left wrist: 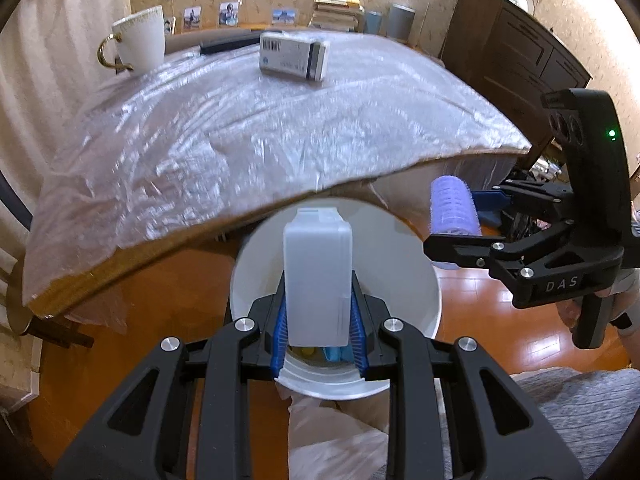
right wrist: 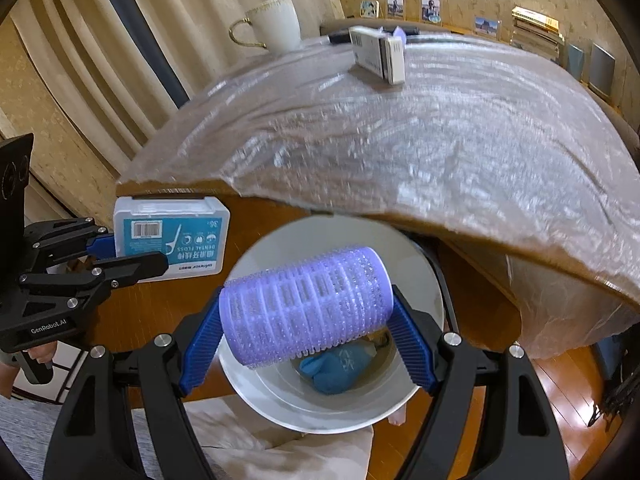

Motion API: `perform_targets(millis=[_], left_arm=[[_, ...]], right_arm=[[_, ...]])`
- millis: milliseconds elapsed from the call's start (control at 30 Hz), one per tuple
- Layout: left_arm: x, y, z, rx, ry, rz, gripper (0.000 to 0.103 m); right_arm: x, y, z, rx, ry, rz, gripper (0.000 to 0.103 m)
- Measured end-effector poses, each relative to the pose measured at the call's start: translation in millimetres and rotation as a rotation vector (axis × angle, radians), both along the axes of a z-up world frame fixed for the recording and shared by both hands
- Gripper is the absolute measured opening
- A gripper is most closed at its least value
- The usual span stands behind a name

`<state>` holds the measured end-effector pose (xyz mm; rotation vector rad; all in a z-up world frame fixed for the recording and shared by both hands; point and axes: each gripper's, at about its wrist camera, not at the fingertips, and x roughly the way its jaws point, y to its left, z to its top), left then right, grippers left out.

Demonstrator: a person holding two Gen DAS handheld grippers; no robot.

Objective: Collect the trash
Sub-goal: 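Carry the clear container and purple roller over the white bucket, then open both tools over the bucket to drop the container and roller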

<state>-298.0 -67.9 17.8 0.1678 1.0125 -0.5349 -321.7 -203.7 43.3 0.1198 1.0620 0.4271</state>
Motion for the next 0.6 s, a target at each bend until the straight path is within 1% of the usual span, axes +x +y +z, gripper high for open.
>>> perform_targets(millis=[300,600], left_arm=[[7.3,-6.7,-34.7,0.073,0.026,0.019,0.028],[21.0,-14.6,-60.1,0.106,0.052,0.027,0.028]], right_arm=[[-0.5,4.7,-29.9,-0.06,0.028,-0.005,0.076],[6.7,7.2,-53.9,-0.075,0.065,-0.016,0.076]])
